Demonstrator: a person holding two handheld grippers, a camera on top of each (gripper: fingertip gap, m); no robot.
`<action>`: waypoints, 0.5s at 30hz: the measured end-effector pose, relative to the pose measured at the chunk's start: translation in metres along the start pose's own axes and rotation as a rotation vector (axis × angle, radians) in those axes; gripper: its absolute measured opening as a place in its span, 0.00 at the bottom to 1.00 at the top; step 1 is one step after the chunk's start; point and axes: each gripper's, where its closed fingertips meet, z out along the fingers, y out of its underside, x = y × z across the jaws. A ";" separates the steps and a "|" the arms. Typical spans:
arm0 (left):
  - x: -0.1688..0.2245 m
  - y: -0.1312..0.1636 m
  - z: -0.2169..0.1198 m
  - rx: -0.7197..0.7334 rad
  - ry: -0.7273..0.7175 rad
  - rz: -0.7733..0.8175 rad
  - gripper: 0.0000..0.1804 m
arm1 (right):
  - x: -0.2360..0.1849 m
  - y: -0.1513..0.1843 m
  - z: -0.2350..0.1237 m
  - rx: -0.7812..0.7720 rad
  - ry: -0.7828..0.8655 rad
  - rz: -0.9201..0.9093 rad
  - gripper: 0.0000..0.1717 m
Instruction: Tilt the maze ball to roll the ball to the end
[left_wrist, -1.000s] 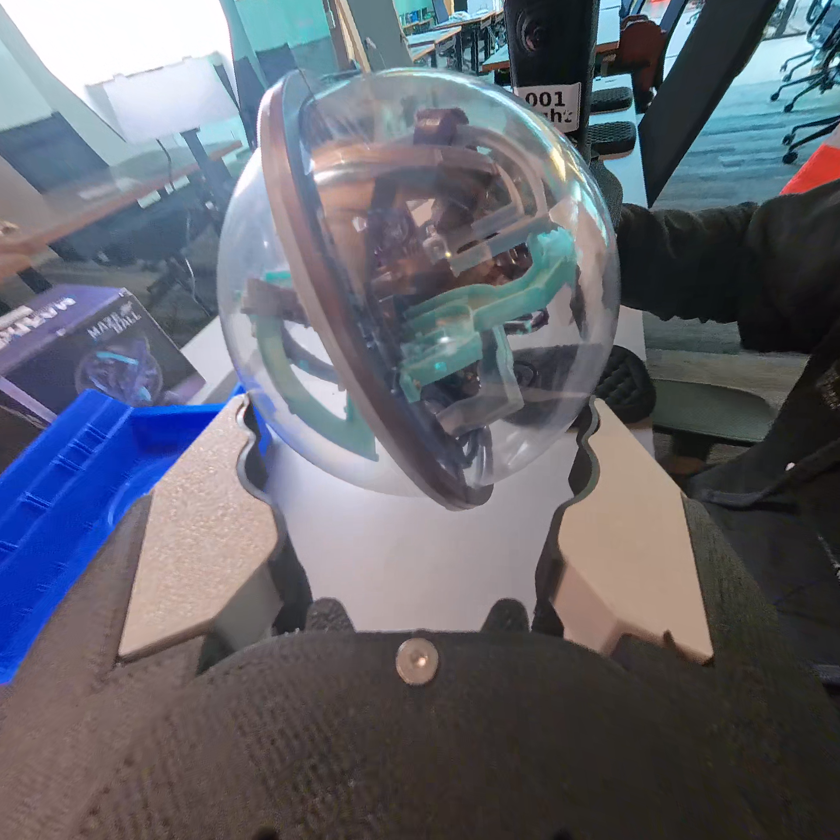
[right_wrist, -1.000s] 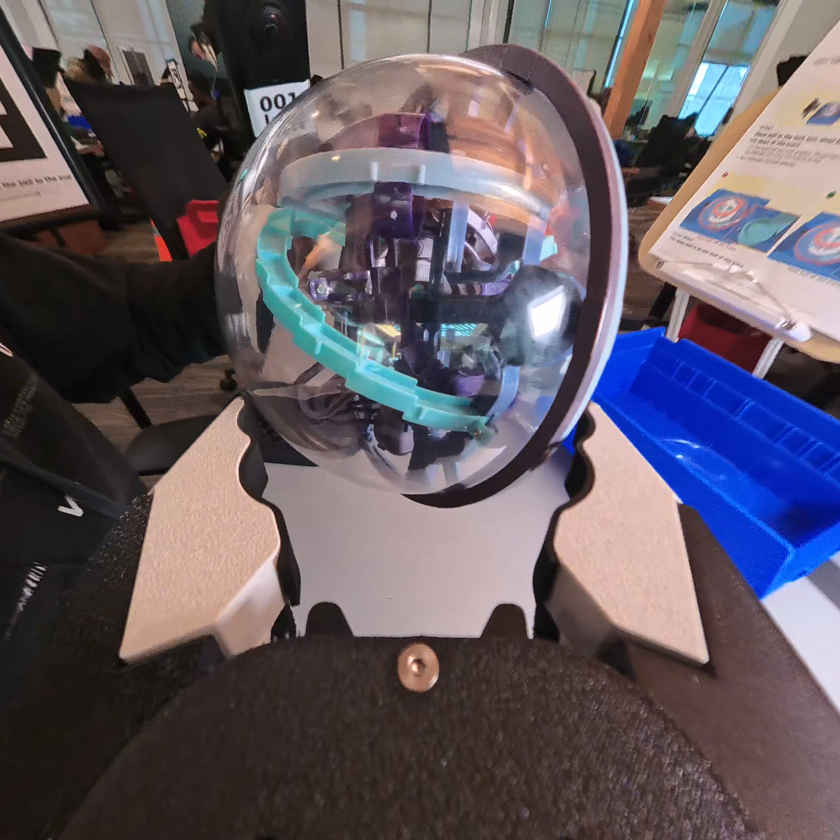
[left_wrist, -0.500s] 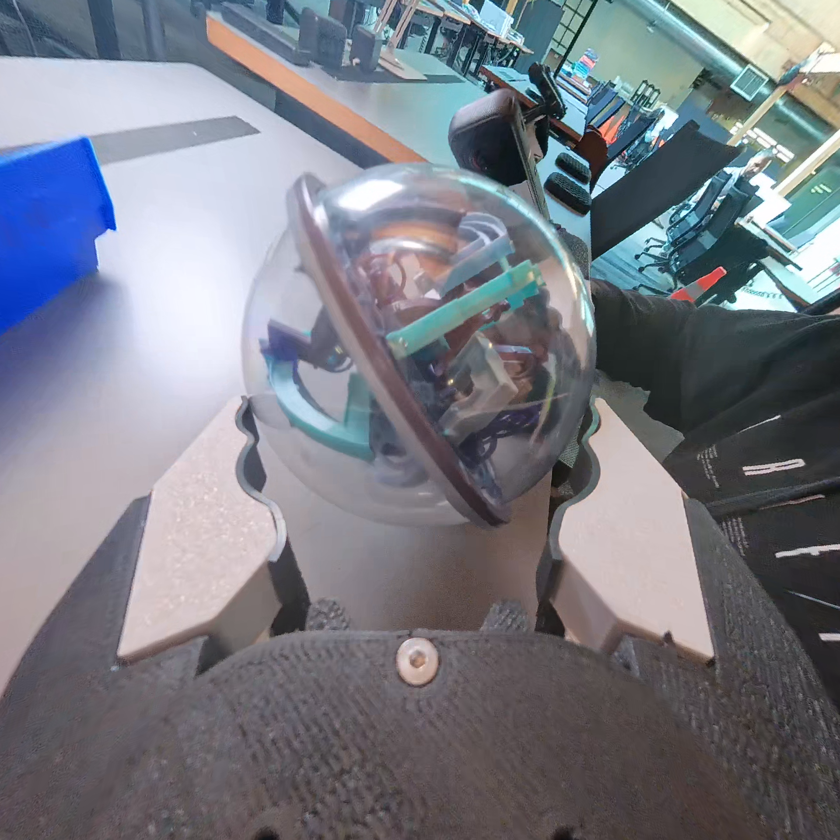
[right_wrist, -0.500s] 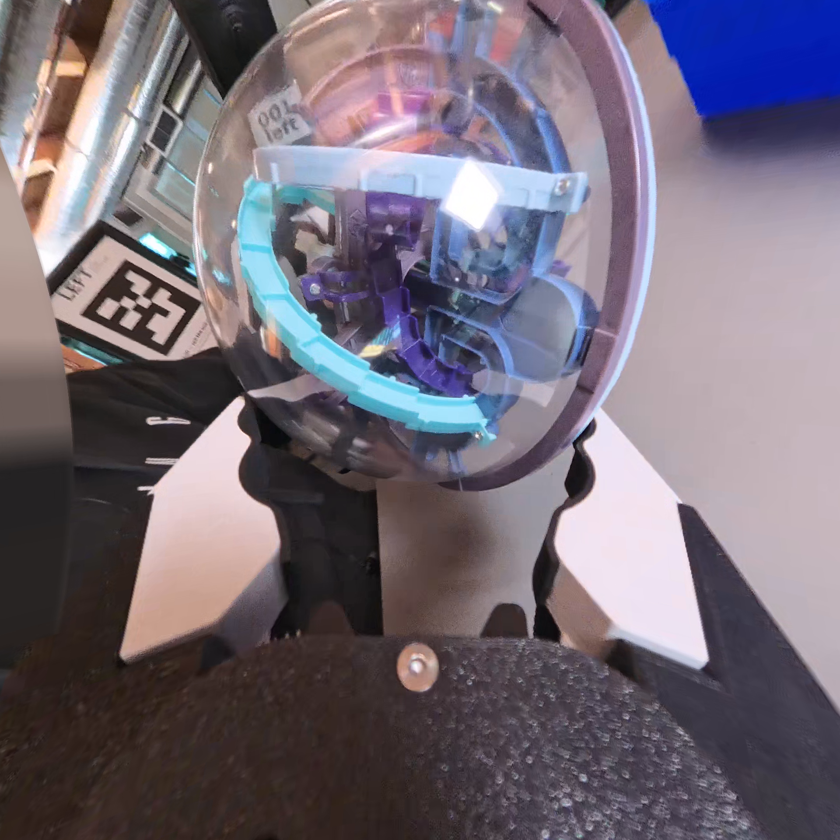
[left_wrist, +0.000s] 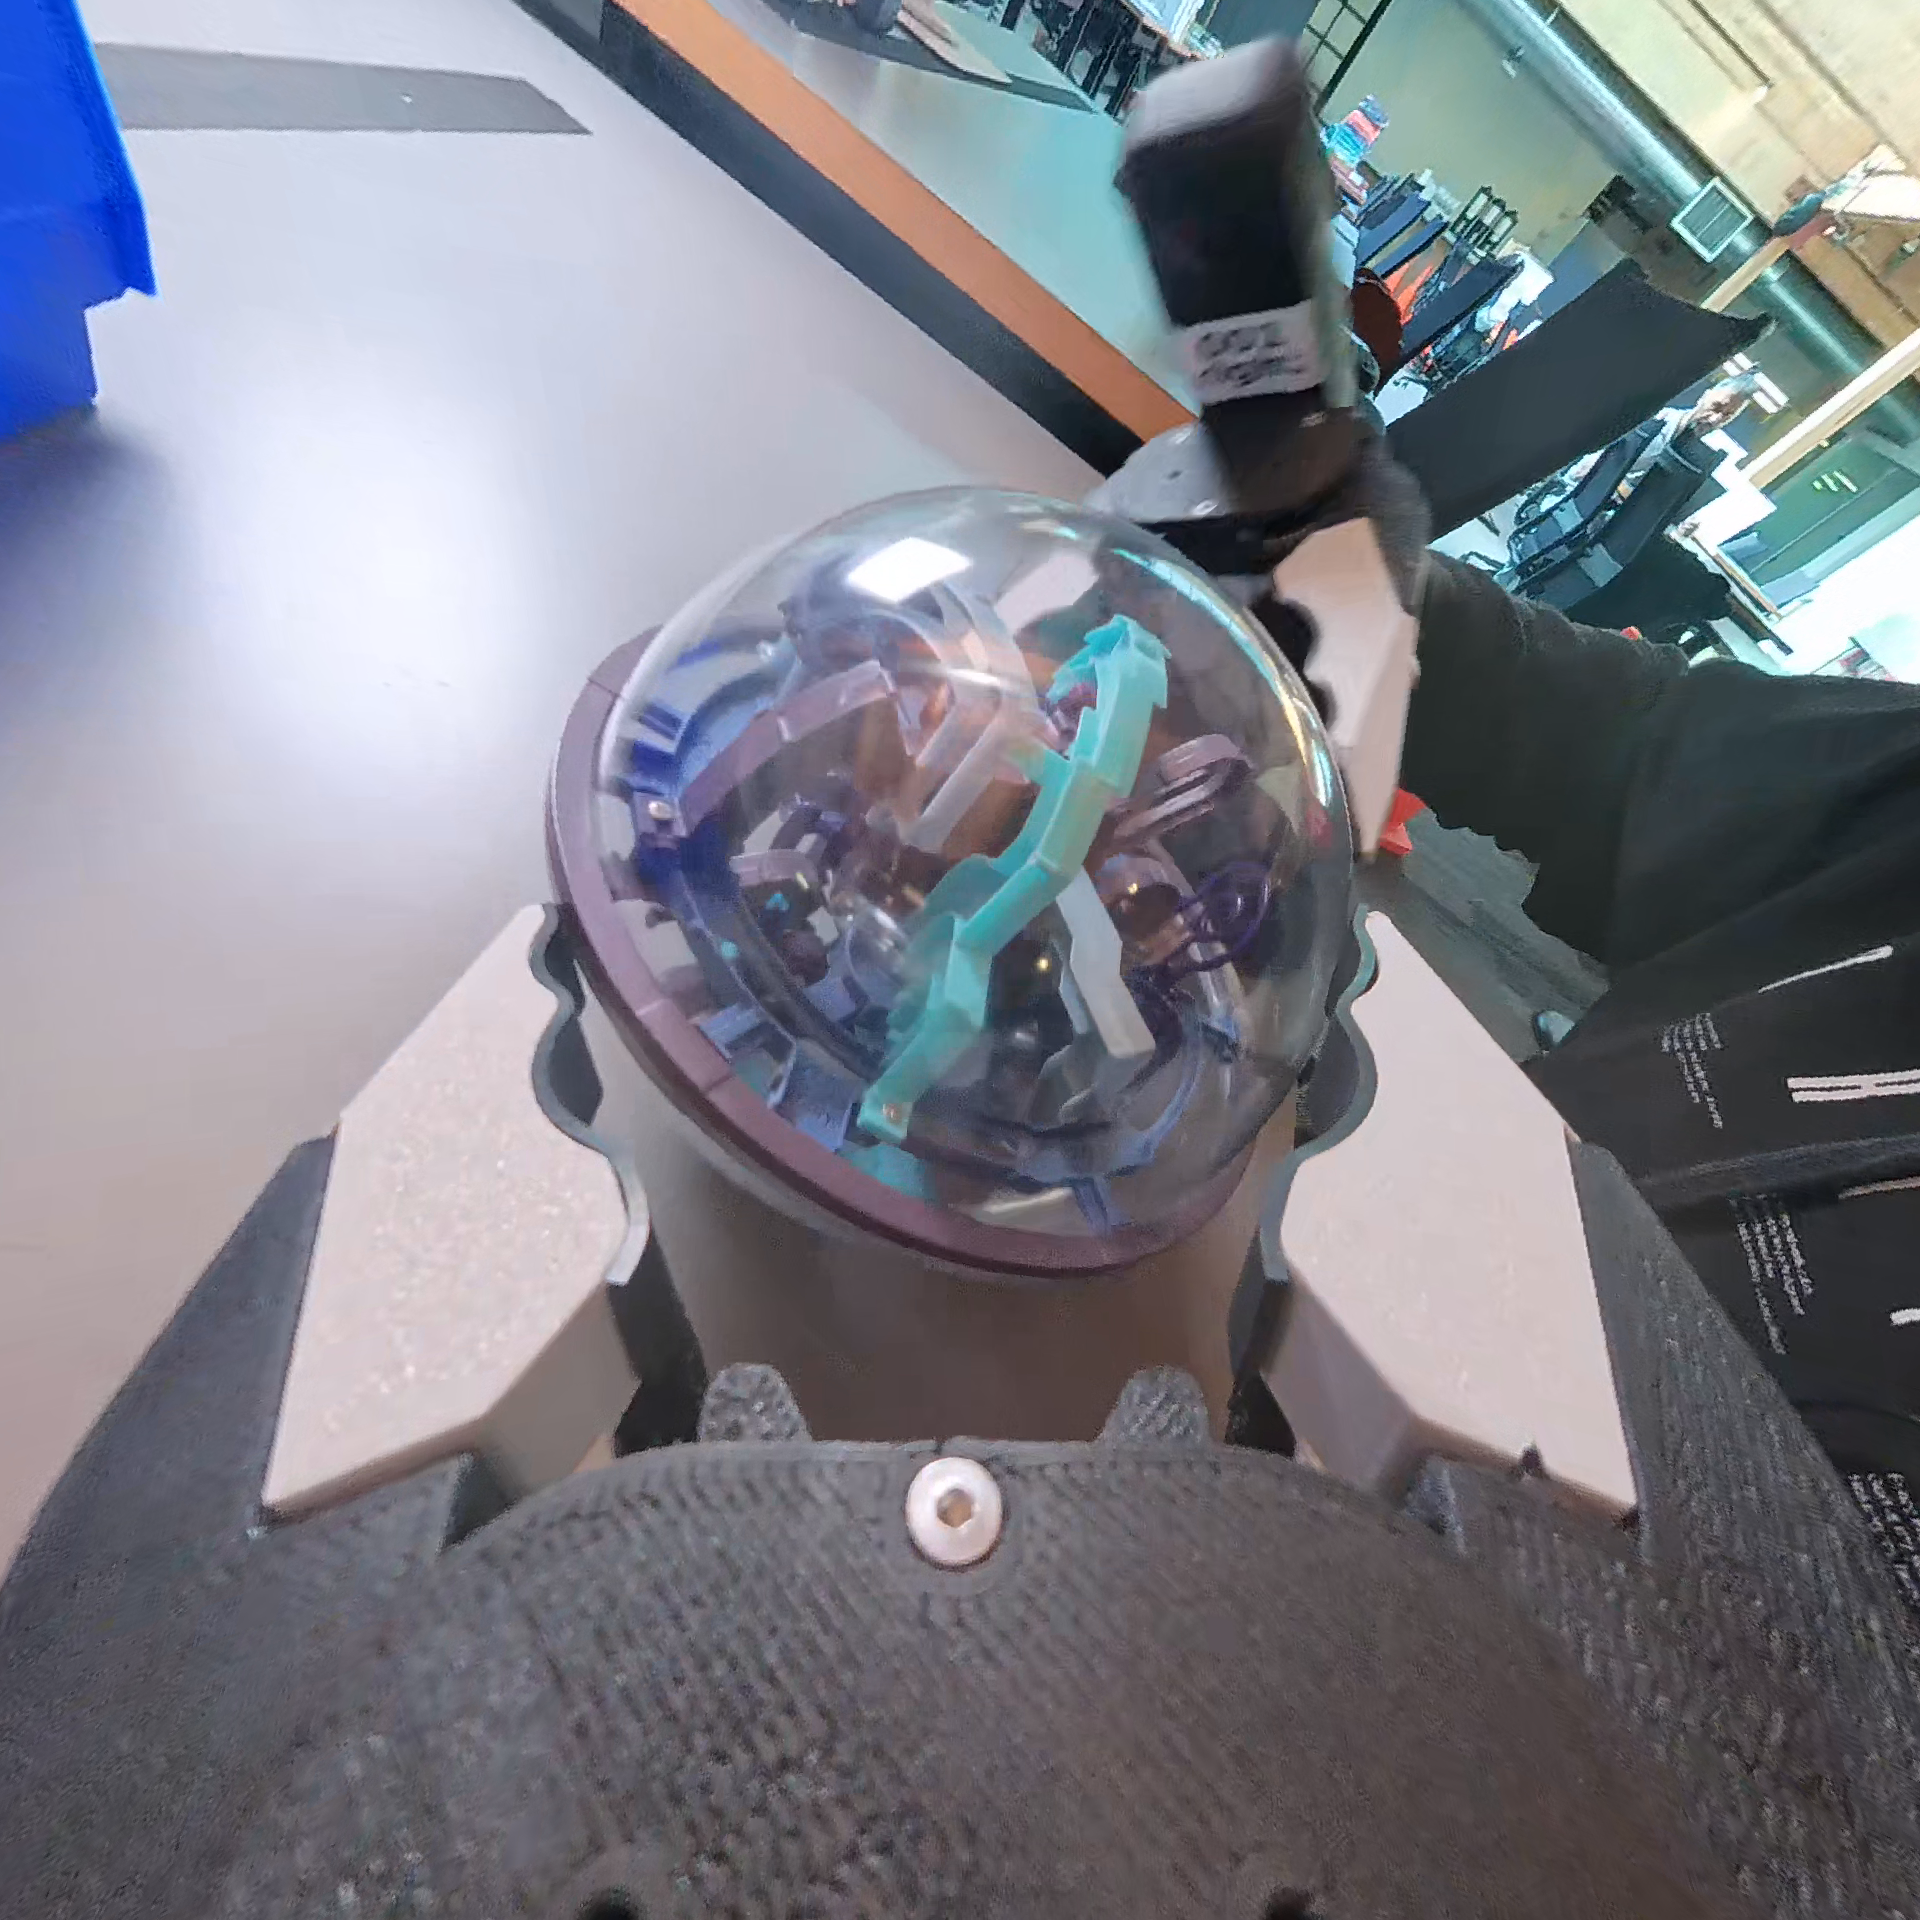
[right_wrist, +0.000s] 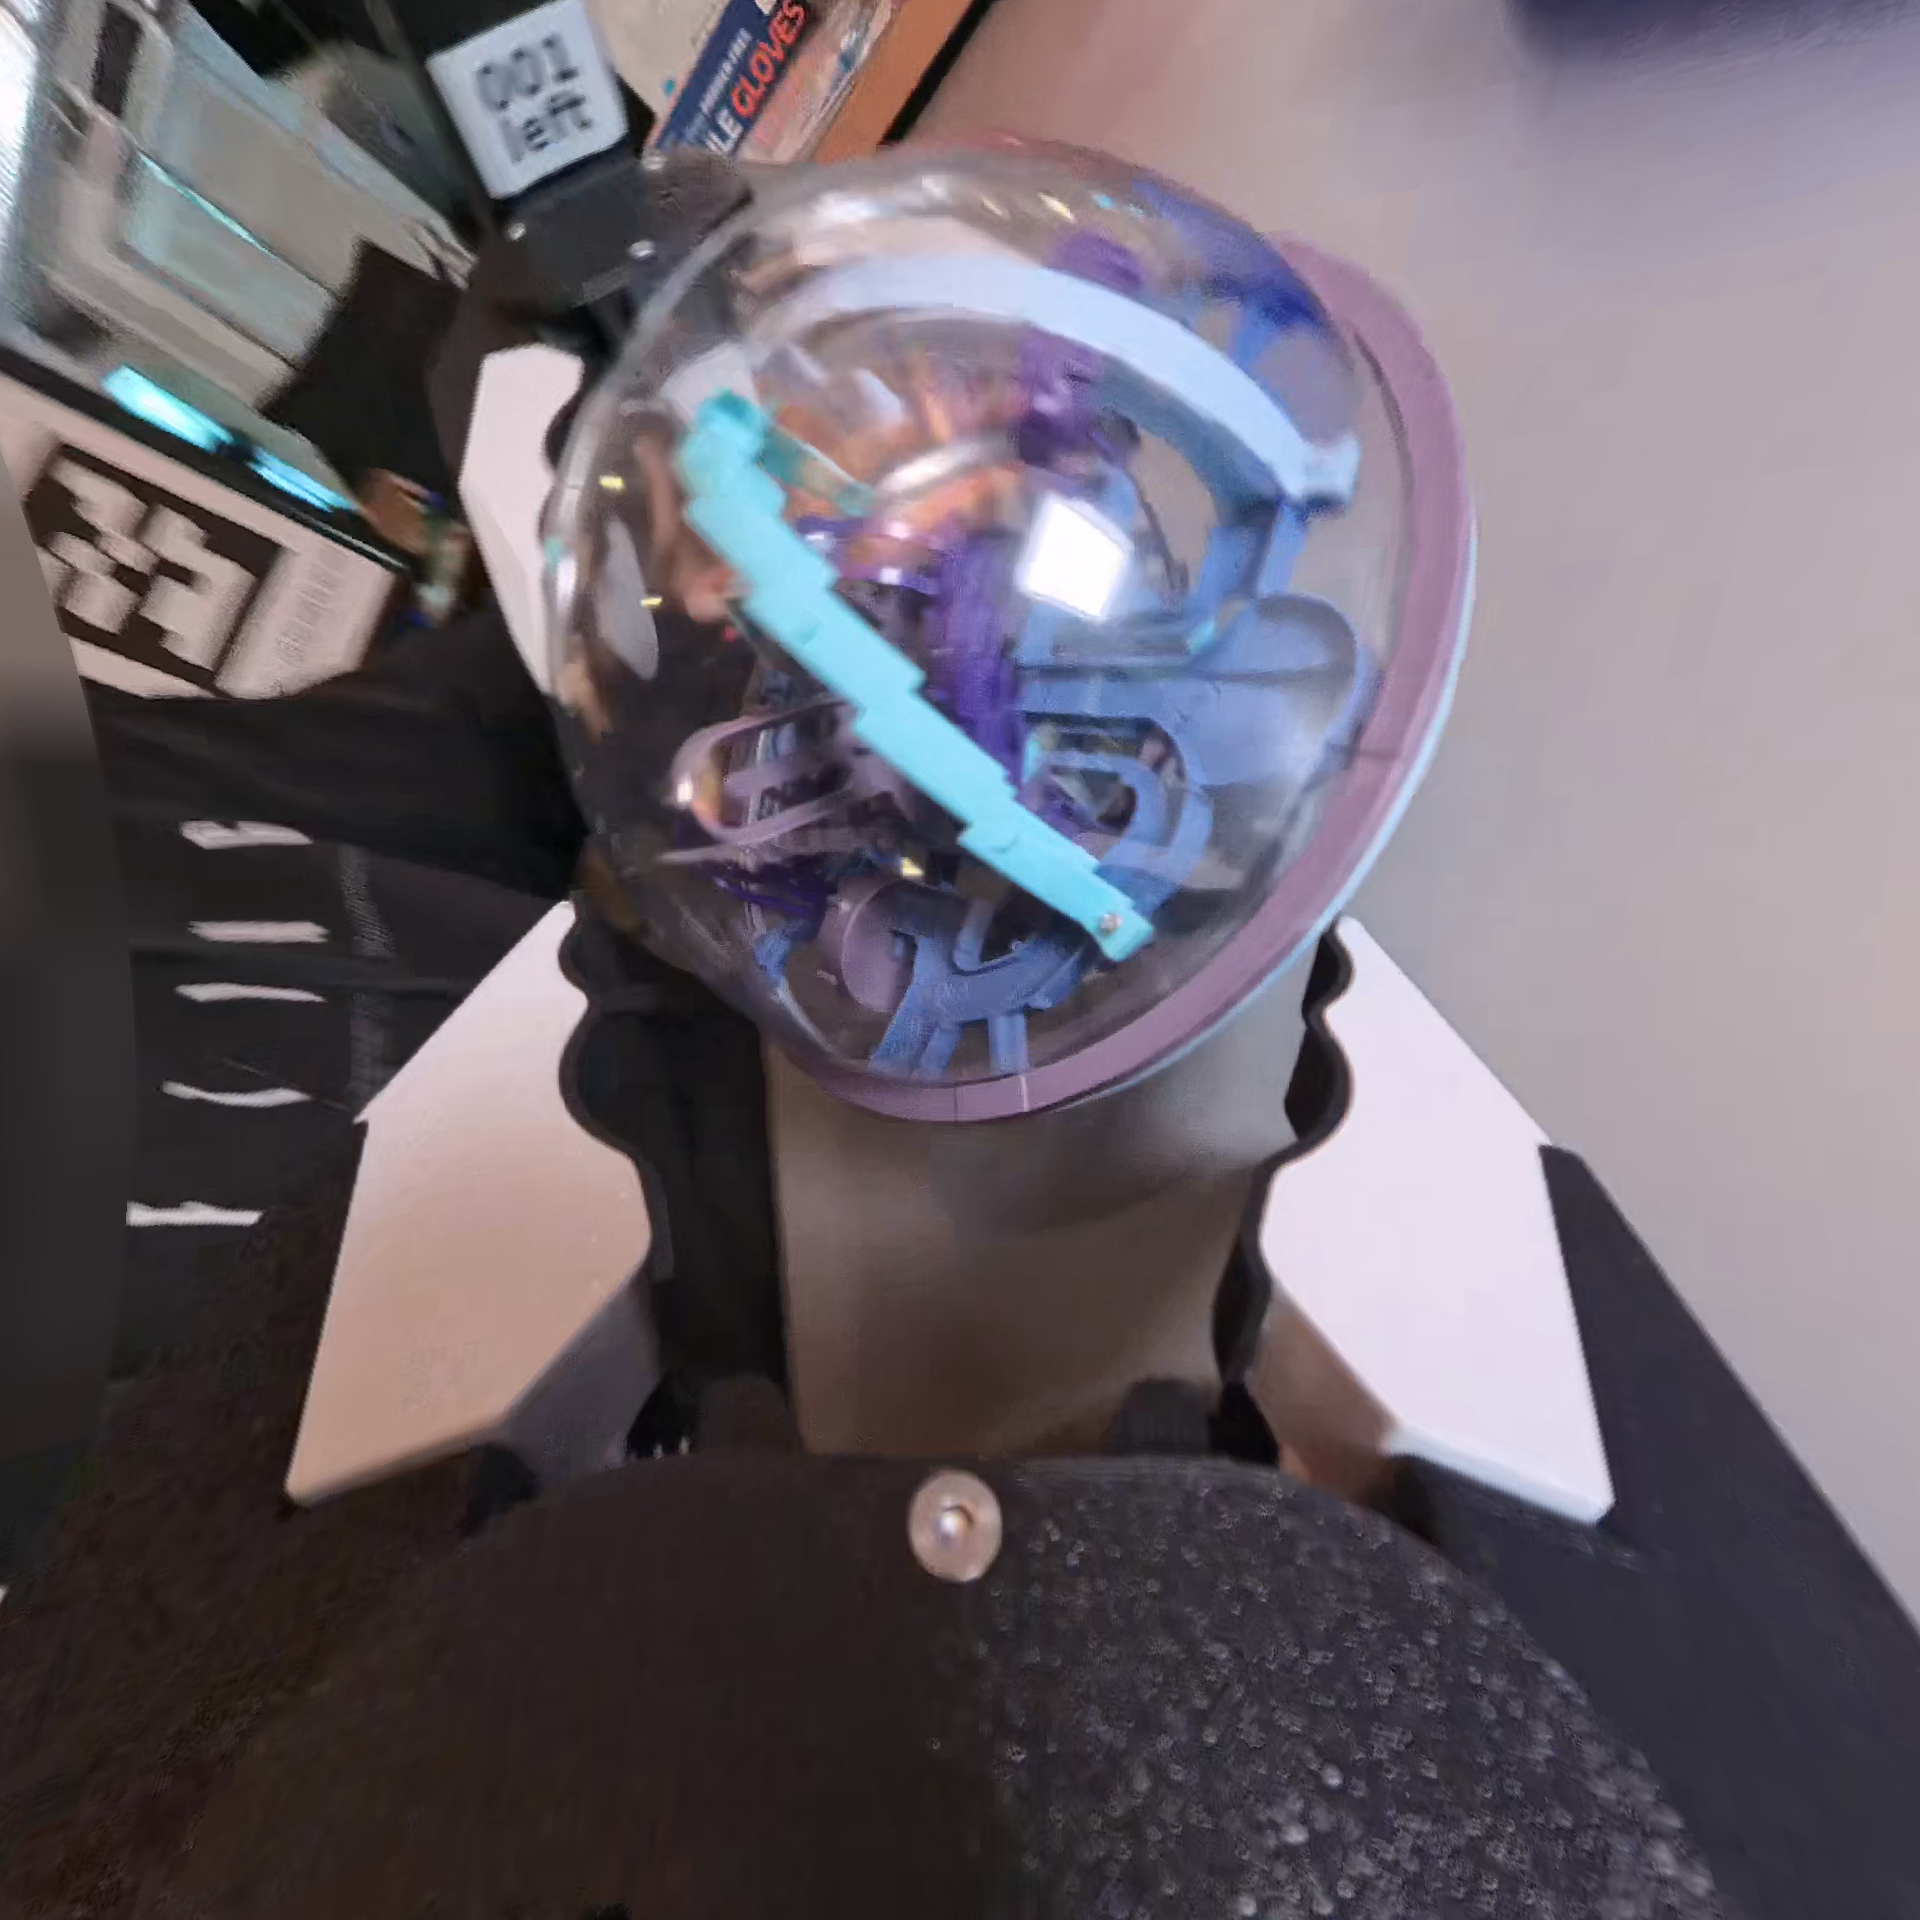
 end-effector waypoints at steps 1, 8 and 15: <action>-0.002 0.000 0.001 -0.010 0.004 -0.011 0.77 | 0.001 -0.003 -0.003 -0.007 0.058 -0.109 0.78; -0.010 -0.006 0.012 -0.036 0.060 -0.076 0.71 | 0.022 -0.011 -0.017 -0.146 0.387 -0.546 0.85; -0.015 -0.030 0.011 -0.008 0.023 -0.031 0.67 | 0.029 -0.006 -0.013 -0.086 0.266 -0.327 0.78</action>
